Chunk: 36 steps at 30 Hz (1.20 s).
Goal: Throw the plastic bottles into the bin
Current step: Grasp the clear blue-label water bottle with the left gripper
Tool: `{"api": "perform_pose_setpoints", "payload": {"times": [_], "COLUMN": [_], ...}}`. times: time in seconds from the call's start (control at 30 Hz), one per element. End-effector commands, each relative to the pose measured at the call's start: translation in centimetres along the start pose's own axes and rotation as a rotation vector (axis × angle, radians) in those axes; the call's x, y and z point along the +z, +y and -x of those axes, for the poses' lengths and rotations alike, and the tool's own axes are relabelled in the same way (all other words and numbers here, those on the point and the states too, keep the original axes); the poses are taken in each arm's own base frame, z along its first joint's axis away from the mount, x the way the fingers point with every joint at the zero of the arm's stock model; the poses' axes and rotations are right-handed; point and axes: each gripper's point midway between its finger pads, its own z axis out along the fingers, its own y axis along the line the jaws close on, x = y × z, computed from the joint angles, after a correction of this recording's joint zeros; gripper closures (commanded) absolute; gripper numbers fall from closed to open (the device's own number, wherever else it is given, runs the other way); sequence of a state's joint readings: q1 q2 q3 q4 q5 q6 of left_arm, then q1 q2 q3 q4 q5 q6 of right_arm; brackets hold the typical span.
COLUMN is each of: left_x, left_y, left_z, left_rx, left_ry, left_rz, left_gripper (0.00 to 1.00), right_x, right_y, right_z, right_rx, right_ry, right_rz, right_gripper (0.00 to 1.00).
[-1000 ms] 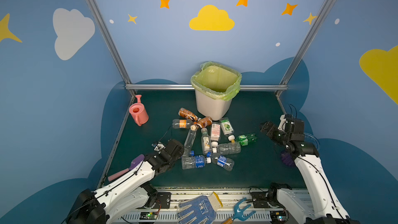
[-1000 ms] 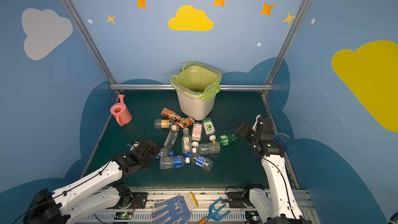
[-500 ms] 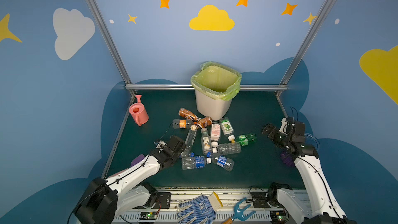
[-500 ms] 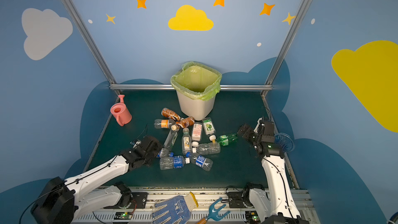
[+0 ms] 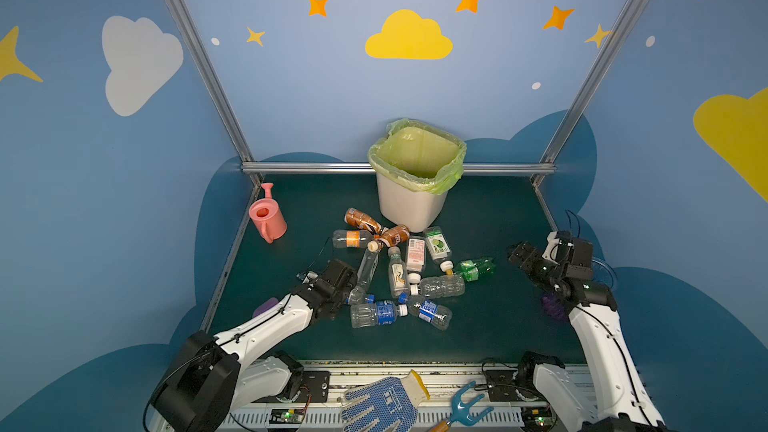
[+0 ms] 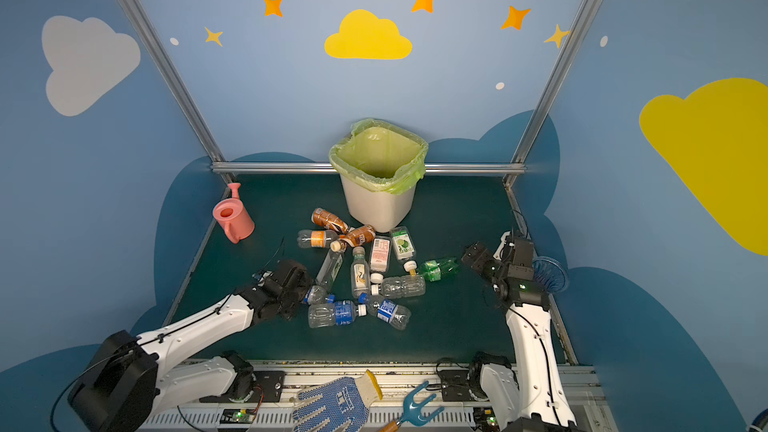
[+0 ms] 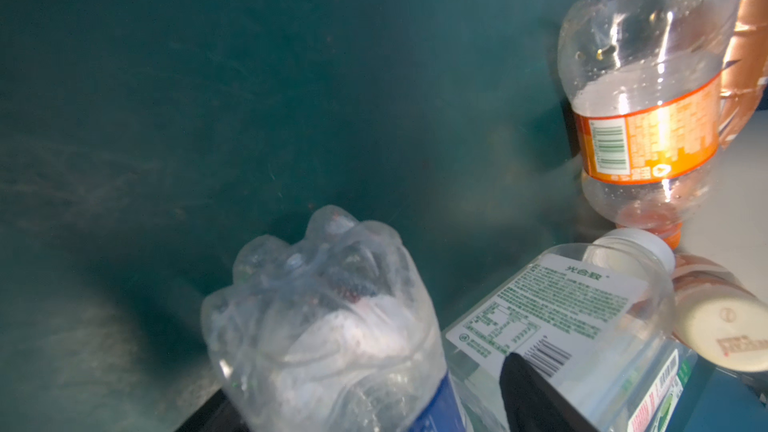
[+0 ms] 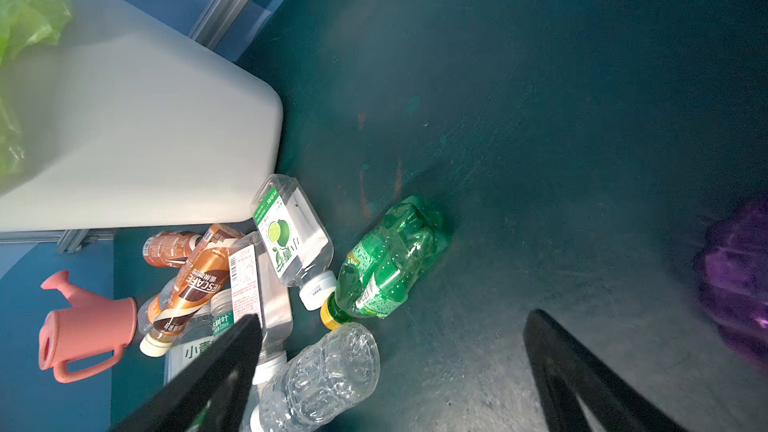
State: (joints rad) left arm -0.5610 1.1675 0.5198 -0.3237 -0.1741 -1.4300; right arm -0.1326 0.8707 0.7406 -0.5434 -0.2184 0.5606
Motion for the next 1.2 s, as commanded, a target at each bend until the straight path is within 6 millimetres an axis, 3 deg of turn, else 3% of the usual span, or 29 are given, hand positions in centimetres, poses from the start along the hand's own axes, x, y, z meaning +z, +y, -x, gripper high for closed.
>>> {"api": "perform_pose_setpoints", "payload": {"times": [0.0, 0.27, 0.53, 0.67, 1.17], "left_x": [0.6, 1.3, 1.7, 1.8, 1.2], "left_y": [0.7, 0.9, 1.1, 1.4, 2.0], "left_z": [-0.1, -0.3, -0.2, 0.0, 2.3], "left_rx": [-0.004, -0.001, -0.007, -0.023, -0.104], "left_ry": [0.01, 0.029, 0.035, 0.033, -0.029], "left_rz": [0.027, 0.076, 0.106, 0.111, 0.085], "left_gripper": [0.13, 0.13, 0.23, 0.24, 0.39], "right_x": [-0.4, -0.5, -0.6, -0.7, -0.8], "right_y": [-0.3, -1.0, -1.8, -2.0, -2.4], "right_z": [-0.4, -0.6, -0.8, -0.6, -0.4], "right_rx": [-0.004, 0.006, 0.018, 0.022, 0.044], "right_ry": [0.007, 0.01, 0.006, 0.005, 0.004], "right_rz": [0.004, -0.007, -0.014, -0.012, -0.007], "right_gripper": [0.02, 0.02, 0.02, 0.02, 0.02]}}
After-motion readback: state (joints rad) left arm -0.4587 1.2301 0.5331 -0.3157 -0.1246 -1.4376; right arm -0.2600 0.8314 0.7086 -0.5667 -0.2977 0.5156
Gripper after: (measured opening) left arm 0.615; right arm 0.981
